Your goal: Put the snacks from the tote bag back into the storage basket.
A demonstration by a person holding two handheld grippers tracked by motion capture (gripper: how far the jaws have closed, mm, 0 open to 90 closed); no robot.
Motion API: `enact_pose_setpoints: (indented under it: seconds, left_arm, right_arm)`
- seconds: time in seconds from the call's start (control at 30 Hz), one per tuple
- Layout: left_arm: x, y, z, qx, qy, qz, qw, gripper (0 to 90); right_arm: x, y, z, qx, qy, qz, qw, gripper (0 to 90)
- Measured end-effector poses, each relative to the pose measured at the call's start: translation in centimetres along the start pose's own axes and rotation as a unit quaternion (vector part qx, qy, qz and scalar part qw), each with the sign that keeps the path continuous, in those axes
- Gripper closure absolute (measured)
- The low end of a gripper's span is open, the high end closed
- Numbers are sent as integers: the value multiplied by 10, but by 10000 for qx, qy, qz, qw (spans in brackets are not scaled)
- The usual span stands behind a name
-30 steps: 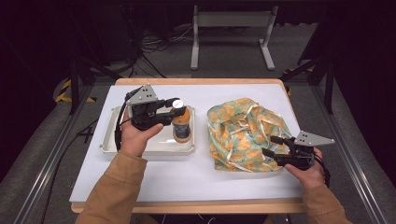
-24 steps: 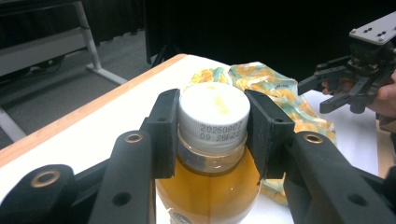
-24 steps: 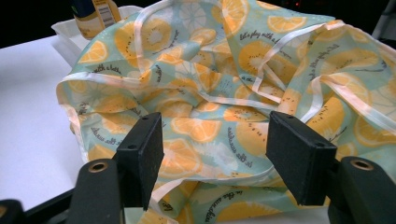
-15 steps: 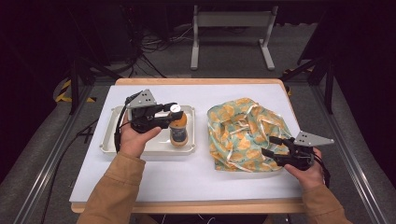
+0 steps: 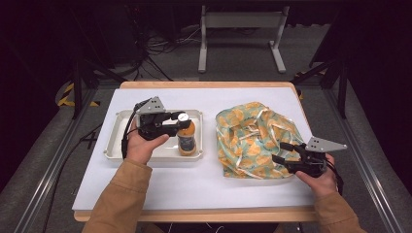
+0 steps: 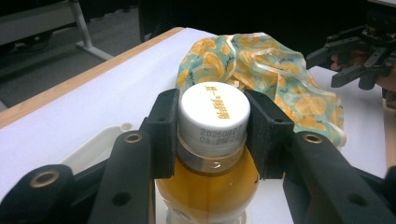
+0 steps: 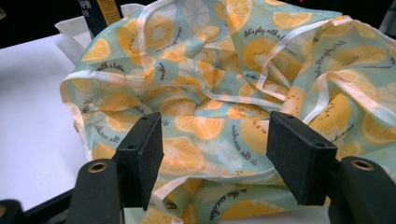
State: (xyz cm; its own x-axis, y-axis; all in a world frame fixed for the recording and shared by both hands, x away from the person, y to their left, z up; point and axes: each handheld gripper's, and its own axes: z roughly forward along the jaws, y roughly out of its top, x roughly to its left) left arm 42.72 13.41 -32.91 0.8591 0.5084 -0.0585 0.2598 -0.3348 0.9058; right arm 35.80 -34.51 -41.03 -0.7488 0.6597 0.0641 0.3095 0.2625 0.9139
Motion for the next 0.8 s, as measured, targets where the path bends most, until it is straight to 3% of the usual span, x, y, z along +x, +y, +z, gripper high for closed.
enact_pose_setpoints:
  seconds: [0.8]
  left_arm:
    - [-6, -9, 9, 199, -20, 71, 9998, 581]
  right_arm:
    - [0, -1, 3, 78, 102, 89, 9999, 355]
